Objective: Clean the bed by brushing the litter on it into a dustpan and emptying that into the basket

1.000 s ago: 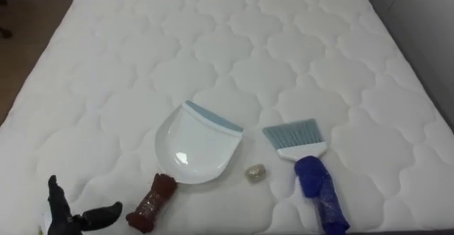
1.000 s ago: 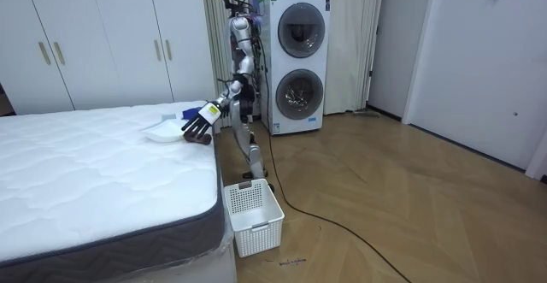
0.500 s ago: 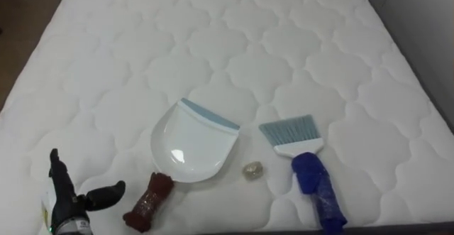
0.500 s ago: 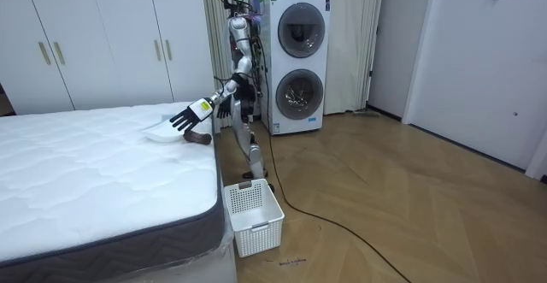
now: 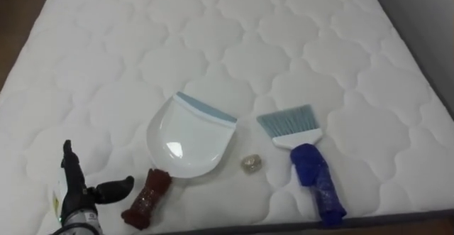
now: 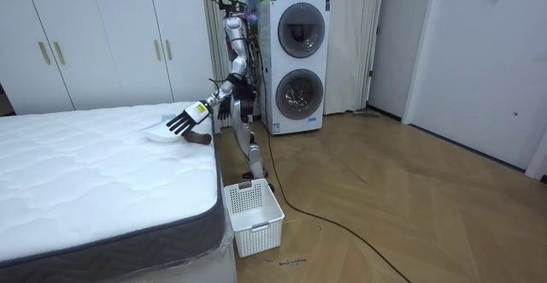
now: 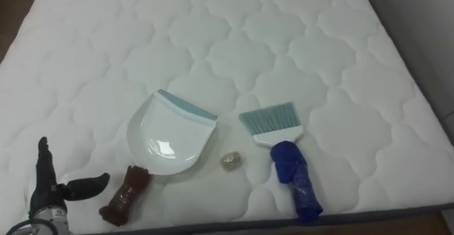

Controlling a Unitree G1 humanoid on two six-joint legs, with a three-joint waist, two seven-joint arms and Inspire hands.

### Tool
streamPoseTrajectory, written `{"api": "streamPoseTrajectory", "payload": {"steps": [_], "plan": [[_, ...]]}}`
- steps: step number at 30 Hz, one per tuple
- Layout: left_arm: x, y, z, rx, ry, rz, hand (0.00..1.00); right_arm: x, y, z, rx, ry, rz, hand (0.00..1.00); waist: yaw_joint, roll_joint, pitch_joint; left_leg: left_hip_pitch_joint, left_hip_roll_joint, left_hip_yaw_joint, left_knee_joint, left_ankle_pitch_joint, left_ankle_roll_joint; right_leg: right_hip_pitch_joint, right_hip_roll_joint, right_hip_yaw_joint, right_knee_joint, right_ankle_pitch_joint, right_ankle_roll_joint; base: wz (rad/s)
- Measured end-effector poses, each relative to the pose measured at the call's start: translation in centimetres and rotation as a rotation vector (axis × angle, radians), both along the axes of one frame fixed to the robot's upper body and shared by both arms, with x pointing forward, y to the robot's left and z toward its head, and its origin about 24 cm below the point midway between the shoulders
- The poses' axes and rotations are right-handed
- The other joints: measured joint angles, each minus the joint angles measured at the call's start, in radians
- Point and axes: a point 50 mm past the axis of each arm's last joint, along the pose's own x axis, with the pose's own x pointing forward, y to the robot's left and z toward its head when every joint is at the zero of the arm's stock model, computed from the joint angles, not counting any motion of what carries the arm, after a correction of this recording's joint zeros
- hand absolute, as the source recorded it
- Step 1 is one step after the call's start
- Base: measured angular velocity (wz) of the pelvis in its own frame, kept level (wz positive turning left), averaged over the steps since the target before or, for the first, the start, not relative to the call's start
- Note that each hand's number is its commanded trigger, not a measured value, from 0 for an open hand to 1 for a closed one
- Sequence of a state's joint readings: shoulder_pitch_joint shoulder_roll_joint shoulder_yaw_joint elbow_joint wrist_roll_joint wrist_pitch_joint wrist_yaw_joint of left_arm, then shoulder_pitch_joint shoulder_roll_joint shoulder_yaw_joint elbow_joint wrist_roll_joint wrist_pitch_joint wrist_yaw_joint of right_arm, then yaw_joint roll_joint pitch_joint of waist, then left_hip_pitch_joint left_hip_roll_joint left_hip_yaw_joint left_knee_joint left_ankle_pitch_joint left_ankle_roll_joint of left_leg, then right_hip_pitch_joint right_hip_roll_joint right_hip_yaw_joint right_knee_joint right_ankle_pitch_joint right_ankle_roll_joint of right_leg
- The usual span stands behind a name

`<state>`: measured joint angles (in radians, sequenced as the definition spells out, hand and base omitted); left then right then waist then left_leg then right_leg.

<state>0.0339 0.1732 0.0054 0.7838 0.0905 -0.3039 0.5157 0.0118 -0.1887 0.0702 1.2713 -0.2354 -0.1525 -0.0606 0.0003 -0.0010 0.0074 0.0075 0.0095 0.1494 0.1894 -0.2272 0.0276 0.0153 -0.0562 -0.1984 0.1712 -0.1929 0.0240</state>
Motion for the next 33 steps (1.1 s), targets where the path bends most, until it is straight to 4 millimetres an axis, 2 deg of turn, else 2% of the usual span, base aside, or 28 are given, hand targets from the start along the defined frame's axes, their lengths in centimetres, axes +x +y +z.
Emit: {"api": "streamPoseTrajectory", "payload": {"steps": [3, 4, 7, 10, 15, 17, 18, 19, 20, 21, 22, 23, 24, 26, 27, 29, 30, 32, 33], "plan": [[0.5, -0.2, 0.2, -0.003, -0.012, -0.004, 0.00, 0.4, 0.1, 0.0, 0.005, 0.001, 0.015, 0.00, -0.005, -0.002, 0.0000, -0.013, 0.000, -0.003, 0.000, 0.000, 0.000, -0.012, -0.001, -0.006, 0.000, 0.000, 0.000, 0.04], [0.7, -0.3, 0.3, -0.003, -0.017, -0.009, 0.00, 0.8, 0.2, 0.1, 0.014, -0.001, 0.018, 0.00, -0.017, -0.005, 0.0027, -0.019, 0.000, -0.004, 0.000, 0.000, 0.000, -0.016, -0.001, -0.007, 0.000, 0.000, 0.000, 0.00], [0.7, -0.5, 0.2, -0.003, -0.013, -0.021, 0.00, 1.2, 0.2, 0.1, 0.018, -0.009, 0.020, 0.00, -0.024, -0.016, 0.0042, -0.016, 0.000, -0.004, -0.001, 0.000, 0.000, -0.016, -0.001, -0.007, 0.001, 0.000, 0.000, -0.05], [1.0, -0.6, 0.3, -0.004, -0.017, -0.027, 0.00, 1.3, 0.2, 0.2, 0.019, -0.013, 0.019, 0.00, -0.025, -0.033, 0.0113, -0.017, 0.000, -0.012, -0.001, 0.000, 0.000, -0.018, 0.000, -0.007, 0.000, 0.000, 0.000, -0.05], [1.0, -0.9, 0.0, -0.006, 0.000, -0.047, 0.00, 1.4, 0.2, 0.2, 0.024, -0.019, 0.002, 0.00, -0.027, -0.039, 0.0105, -0.017, 0.001, -0.019, -0.001, 0.000, 0.000, -0.031, 0.001, -0.007, 0.012, 0.000, 0.000, -0.08], [0.9, -1.0, -0.1, -0.007, 0.006, -0.056, 0.00, 1.6, 0.3, 0.2, 0.025, -0.024, 0.005, 0.00, -0.024, -0.036, 0.0103, -0.018, 0.005, -0.053, 0.008, 0.000, 0.000, -0.052, 0.000, -0.021, 0.056, 0.000, 0.000, -0.15], [1.0, -1.0, -0.2, -0.008, 0.015, -0.062, 0.00, 1.7, 0.5, 0.2, 0.028, -0.025, 0.009, 0.00, -0.027, -0.046, 0.0136, -0.057, -0.006, -0.047, 0.079, -0.001, -0.001, -0.047, -0.022, -0.012, 0.066, 0.006, -0.009, 0.16], [1.2, -1.1, -0.2, -0.008, 0.017, -0.072, 0.00, 1.6, 0.6, 0.2, 0.030, -0.025, 0.006, 0.00, -0.030, -0.063, 0.0207, -0.102, -0.018, -0.021, 0.138, -0.019, -0.007, -0.035, -0.038, 0.030, 0.058, 0.007, -0.010, 0.66], [2.3, -1.9, 0.1, -0.014, 0.003, -0.117, 0.00, 1.1, 0.2, 0.1, 0.018, -0.015, -0.016, 0.00, -0.037, -0.075, 0.0180, -0.195, -0.040, -0.001, 0.100, -0.001, 0.000, -0.038, -0.057, 0.090, 0.049, 0.007, -0.009, 0.98], [3.5, -3.1, 0.7, -0.016, -0.028, -0.176, 0.00, 0.7, -0.5, 0.1, 0.005, 0.002, -0.041, 0.00, -0.029, -0.059, 0.0184, -0.273, -0.031, 0.037, 0.017, 0.151, 0.066, -0.063, -0.053, 0.082, 0.074, -0.009, 0.013, 0.71], [3.5, -3.2, 0.6, -0.013, -0.021, -0.196, 0.00, 0.4, 0.0, -0.1, 0.017, 0.014, -0.058, 0.00, 0.006, -0.077, 0.0154, -0.271, -0.030, 0.085, 0.038, 0.155, 0.061, -0.082, -0.069, 0.071, 0.090, -0.034, 0.041, 0.16], [3.4, -3.2, 0.4, -0.013, -0.013, -0.196, 0.00, 0.6, 0.1, -0.1, 0.019, 0.010, -0.062, 0.00, 0.013, -0.076, 0.0157, -0.269, -0.027, 0.089, 0.039, 0.154, 0.061, -0.084, -0.070, 0.056, 0.083, -0.034, 0.043, -0.33], [3.2, -3.0, 0.2, -0.010, 0.000, -0.193, 0.00, 0.9, 0.0, -0.1, 0.014, 0.014, -0.073, 0.00, 0.022, -0.064, 0.0208, -0.266, -0.021, 0.079, 0.041, 0.154, 0.061, -0.090, -0.059, 0.041, 0.054, -0.030, 0.042, -0.21], [3.1, -2.9, 0.0, -0.011, 0.014, -0.191, 0.00, 0.8, -0.2, 0.0, -0.004, 0.013, -0.066, 0.00, 0.024, -0.057, 0.0226, -0.263, -0.029, 0.066, 0.041, 0.151, 0.060, -0.105, -0.055, 0.037, -0.013, 0.035, 0.032, -0.08], [2.9, -3.0, -0.2, -0.016, 0.026, -0.190, 0.00, 1.0, -0.3, 0.1, -0.015, 0.004, -0.064, 0.00, 0.013, -0.045, 0.0219, -0.262, -0.027, 0.064, 0.041, 0.147, 0.058, -0.104, -0.047, 0.019, -0.014, 0.039, 0.025, 0.00], [2.8, -3.0, -0.3, -0.020, 0.035, -0.191, 0.00, 1.5, -0.2, 0.1, -0.020, 0.004, -0.037, 0.00, 0.003, -0.028, 0.0213, -0.258, -0.018, 0.064, 0.041, 0.146, 0.056, -0.105, -0.038, 0.013, 0.001, 0.039, 0.020, 0.00], [2.9, -3.0, -0.4, -0.021, 0.043, -0.194, 0.00, 1.5, -0.1, 0.1, -0.021, 0.009, -0.029, 0.00, 0.000, -0.020, 0.0184, -0.255, -0.011, 0.063, 0.041, 0.143, 0.052, -0.106, -0.032, 0.008, 0.009, 0.037, 0.015, 0.00], [2.9, -2.8, -0.6, -0.021, 0.055, -0.188, 0.00, 1.6, -0.1, 0.1, -0.021, 0.015, -0.019, 0.00, 0.004, -0.017, 0.0194, -0.248, -0.005, 0.062, 0.039, 0.139, 0.045, -0.118, -0.029, 0.005, 0.023, 0.030, 0.005, -0.09], [2.8, -2.6, -0.6, -0.022, 0.060, -0.178, 0.00, 1.8, -0.1, 0.2, -0.020, 0.014, -0.016, 0.00, 0.003, -0.020, 0.0204, -0.248, -0.005, 0.064, 0.040, 0.137, 0.038, -0.124, -0.030, 0.003, 0.034, 0.013, 0.003, -0.12]]}}
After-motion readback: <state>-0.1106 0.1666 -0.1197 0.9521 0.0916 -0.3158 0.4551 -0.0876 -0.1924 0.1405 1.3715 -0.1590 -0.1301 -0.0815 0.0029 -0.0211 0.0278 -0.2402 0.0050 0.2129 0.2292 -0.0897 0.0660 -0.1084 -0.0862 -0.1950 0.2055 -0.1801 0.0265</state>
